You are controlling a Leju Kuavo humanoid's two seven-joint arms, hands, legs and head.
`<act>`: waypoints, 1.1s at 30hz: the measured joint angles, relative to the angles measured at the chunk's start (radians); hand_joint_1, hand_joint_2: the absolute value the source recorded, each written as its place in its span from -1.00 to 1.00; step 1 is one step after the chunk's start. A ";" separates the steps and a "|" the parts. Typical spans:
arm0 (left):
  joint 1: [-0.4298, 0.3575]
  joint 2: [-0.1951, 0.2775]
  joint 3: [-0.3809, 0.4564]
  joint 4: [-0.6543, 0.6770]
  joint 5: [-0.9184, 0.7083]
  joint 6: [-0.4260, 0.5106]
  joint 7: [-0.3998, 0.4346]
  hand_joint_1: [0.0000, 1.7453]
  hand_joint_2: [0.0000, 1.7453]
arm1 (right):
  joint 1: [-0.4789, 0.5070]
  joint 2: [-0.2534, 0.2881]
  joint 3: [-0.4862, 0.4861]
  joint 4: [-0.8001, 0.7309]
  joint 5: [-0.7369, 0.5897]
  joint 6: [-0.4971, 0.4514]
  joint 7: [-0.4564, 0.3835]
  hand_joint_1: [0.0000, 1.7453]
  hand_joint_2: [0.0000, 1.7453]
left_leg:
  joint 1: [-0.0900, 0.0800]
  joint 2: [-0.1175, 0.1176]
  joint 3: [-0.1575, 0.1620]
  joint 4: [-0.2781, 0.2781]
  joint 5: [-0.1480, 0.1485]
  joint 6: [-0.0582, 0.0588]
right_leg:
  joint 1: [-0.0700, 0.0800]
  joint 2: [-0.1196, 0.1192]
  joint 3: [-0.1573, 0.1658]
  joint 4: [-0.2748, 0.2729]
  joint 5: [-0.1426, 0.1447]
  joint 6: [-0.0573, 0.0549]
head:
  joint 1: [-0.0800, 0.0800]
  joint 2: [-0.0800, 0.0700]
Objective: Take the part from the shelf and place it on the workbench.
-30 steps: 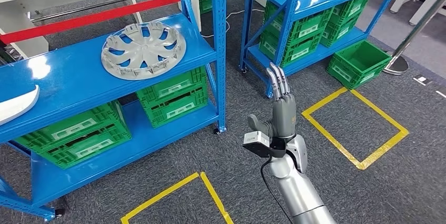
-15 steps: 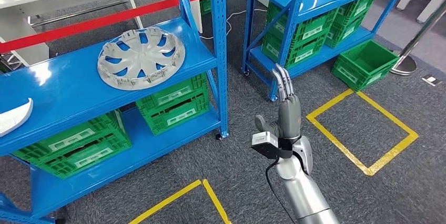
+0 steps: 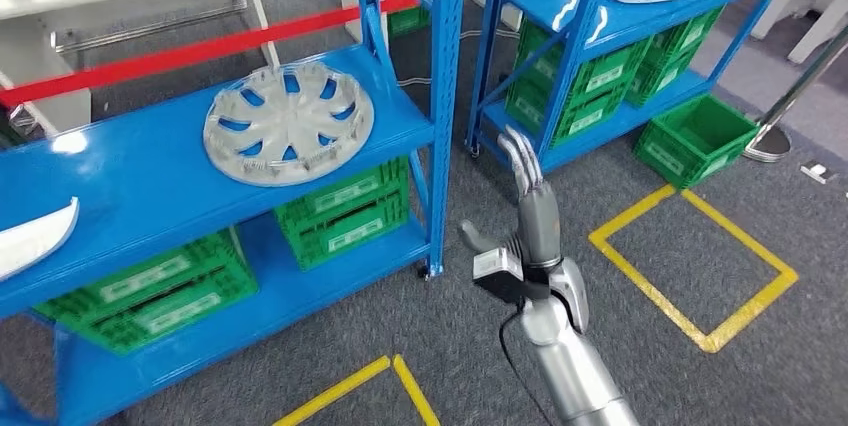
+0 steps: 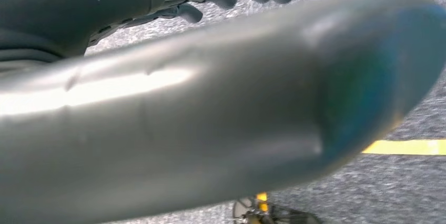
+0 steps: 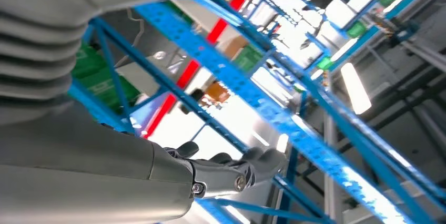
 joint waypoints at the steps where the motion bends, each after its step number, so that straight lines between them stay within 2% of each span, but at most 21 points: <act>1: -0.001 0.000 0.001 0.000 0.000 0.000 -0.001 -1.00 -1.00 | -0.002 0.000 0.000 0.001 0.000 0.002 -0.001 -1.00 1.00 | -0.001 0.000 0.004 -0.001 -0.003 0.005 | 0.000 0.000 -0.030 0.048 -0.020 0.003 | 0.002 0.000; 3: -0.001 0.000 0.003 0.000 0.000 0.000 -0.005 -1.00 -1.00 | -0.003 0.000 0.000 0.006 0.000 0.004 -0.003 -1.00 1.00 | -0.005 -0.002 0.008 -0.001 -0.011 0.012 | 0.003 0.000 -0.111 0.155 -0.060 0.004 | 0.004 0.000; 4: 0.000 0.000 0.004 0.000 0.000 0.000 -0.007 -1.00 -1.00 | -0.001 0.000 0.000 0.010 -0.001 0.004 -0.006 -1.00 1.00 | -0.007 -0.003 0.012 -0.001 -0.015 0.014 | 0.005 0.000 -0.141 0.182 -0.065 0.003 | 0.005 0.000; 5: 0.001 0.000 0.005 0.000 0.000 0.000 -0.009 -1.00 -1.00 | 0.000 0.000 0.000 0.013 -0.001 0.004 -0.010 -1.00 1.00 | -0.009 -0.004 0.017 -0.001 -0.021 0.015 | 0.007 0.000 -0.156 0.177 -0.048 -0.001 | 0.005 0.000; 6: 0.002 0.000 0.005 0.000 0.000 0.000 -0.011 -1.00 -1.00 | 0.001 0.000 0.000 0.017 -0.002 0.004 -0.015 -1.00 1.00 | -0.011 -0.004 0.025 0.000 -0.026 0.014 | 0.010 0.000 -0.154 0.139 -0.011 -0.006 | 0.005 0.000; 7: 0.003 0.000 0.006 0.000 0.000 0.000 -0.013 -1.00 -1.00 | 0.000 0.000 0.000 0.019 -0.002 0.004 -0.019 -1.00 1.00 | -0.012 -0.005 0.032 0.000 -0.032 0.014 | 0.013 0.000 -0.139 0.077 0.038 -0.012 | 0.005 0.000; 8: 0.002 0.000 0.006 0.000 0.000 0.000 -0.014 -1.00 -1.00 | 0.000 0.000 0.000 0.022 -0.002 0.004 -0.020 -1.00 1.00 | -0.014 -0.006 0.040 -0.001 -0.037 0.012 | 0.018 -0.001 -0.123 0.023 0.070 -0.020 | 0.004 0.000; 10: 0.001 0.000 0.008 0.000 -0.001 0.000 -0.016 -1.00 -1.00 | -0.001 0.000 0.000 0.026 -0.001 0.003 -0.021 -1.00 1.00 | -0.014 -0.007 0.045 -0.002 -0.046 0.003 | 0.027 -0.001 -0.105 -0.036 0.067 -0.030 | 0.005 0.000; 12: 0.001 0.001 0.009 0.000 -0.002 0.000 -0.016 -1.00 -1.00 | -0.002 0.000 0.000 0.029 -0.001 0.002 -0.023 -1.00 1.00 | -0.015 -0.008 0.051 0.007 -0.046 -0.011 | 0.026 0.002 -0.097 -0.045 0.059 -0.039 | 0.007 0.000; 14: 0.001 0.003 0.010 0.000 -0.002 0.000 -0.017 -1.00 -1.00 | -0.004 0.000 0.000 0.031 0.000 0.001 -0.025 -1.00 1.00 | -0.016 -0.006 0.055 0.035 -0.054 -0.024 | 0.019 0.000 -0.074 -0.055 0.084 -0.053 | 0.005 0.000; 16: -0.001 0.004 0.011 0.000 -0.002 0.000 -0.018 -1.00 -1.00 | -0.008 0.000 0.000 0.033 0.001 0.001 -0.027 -1.00 0.00 | -0.011 -0.004 0.023 0.102 -0.096 -0.036 | 0.015 -0.004 -0.058 -0.057 0.082 -0.062 | 0.000 0.000; 18: -0.002 0.004 0.011 0.000 -0.002 0.000 -0.019 -1.00 -1.00 | -0.011 0.000 0.000 0.035 0.002 0.001 -0.028 -1.00 -1.00 | -0.003 -0.003 -0.042 0.207 -0.149 -0.047 | 0.014 -0.004 -0.054 -0.057 0.076 -0.065 | -0.002 0.000; 19: -0.001 0.004 0.012 0.000 -0.002 0.000 -0.020 -1.00 -1.00 | -0.010 0.000 0.000 0.037 0.002 0.001 -0.029 -1.00 -1.00 | 0.001 -0.002 -0.069 0.242 -0.159 -0.051 | 0.013 -0.003 -0.052 -0.057 0.073 -0.063 | -0.002 0.000; 20: 0.001 0.004 0.012 0.000 -0.002 0.000 -0.019 -1.00 -1.00 | -0.009 0.000 0.000 0.039 0.002 0.001 -0.030 -1.00 -1.00 | 0.004 -0.002 -0.083 0.249 -0.150 -0.054 | 0.012 -0.002 -0.048 -0.056 0.069 -0.061 | -0.002 0.000; 21: 0.002 0.004 0.012 0.000 -0.002 0.000 -0.018 -1.00 -1.00 | -0.009 0.000 0.000 0.040 0.003 0.001 -0.031 -1.00 -1.00 | 0.006 -0.001 -0.078 0.220 -0.120 -0.057 | 0.010 -0.001 -0.043 -0.056 0.064 -0.058 | -0.002 0.000; 23: 0.002 0.004 0.013 0.000 -0.002 0.000 -0.015 -1.00 -1.00 | -0.009 0.000 0.000 0.041 0.006 0.000 -0.032 -1.00 -1.00 | 0.007 0.000 -0.036 0.100 -0.040 -0.057 | 0.006 0.000 -0.029 -0.057 0.054 -0.049 | -0.003 0.000; 24: 0.001 0.004 0.013 0.000 -0.002 0.000 -0.014 -1.00 -1.00 | -0.010 0.000 0.000 0.042 0.007 -0.002 -0.033 -1.00 -1.00 | 0.005 0.002 -0.018 0.049 -0.030 -0.054 | 0.005 0.000 -0.023 -0.057 0.049 -0.044 | -0.004 0.000; 27: 0.003 0.004 0.013 0.001 -0.002 0.000 -0.010 -1.00 -1.00 | -0.011 0.000 0.000 0.045 0.013 -0.007 -0.037 -1.00 -1.00 | -0.001 0.005 0.002 0.004 -0.041 -0.029 | 0.006 -0.001 -0.011 -0.056 0.046 -0.023 | -0.007 0.000; 29: 0.005 0.004 0.014 0.001 -0.002 0.001 -0.008 -1.00 -1.00 | -0.013 0.000 0.000 0.048 0.016 -0.011 -0.039 -1.00 -1.00 | 0.002 0.003 0.022 -0.007 -0.023 -0.012 | 0.007 -0.001 -0.008 -0.037 0.044 -0.013 | -0.004 0.000; 31: 0.002 0.004 0.015 0.001 -0.002 0.001 -0.007 -1.00 -1.00 | -0.018 0.000 0.000 0.050 0.018 -0.015 -0.039 -1.00 -1.00 | 0.004 0.001 0.040 -0.012 -0.025 -0.002 | 0.006 0.000 -0.040 0.025 0.016 -0.006 | -0.001 0.000; 33: 0.000 0.004 0.016 0.001 -0.001 0.001 -0.007 -1.00 -1.00 | -0.022 0.000 0.000 0.055 0.018 -0.017 -0.039 -1.00 -1.00 | 0.002 0.000 0.046 -0.012 -0.032 0.005 | 0.007 0.000 -0.116 0.137 -0.030 -0.001 | 0.000 0.000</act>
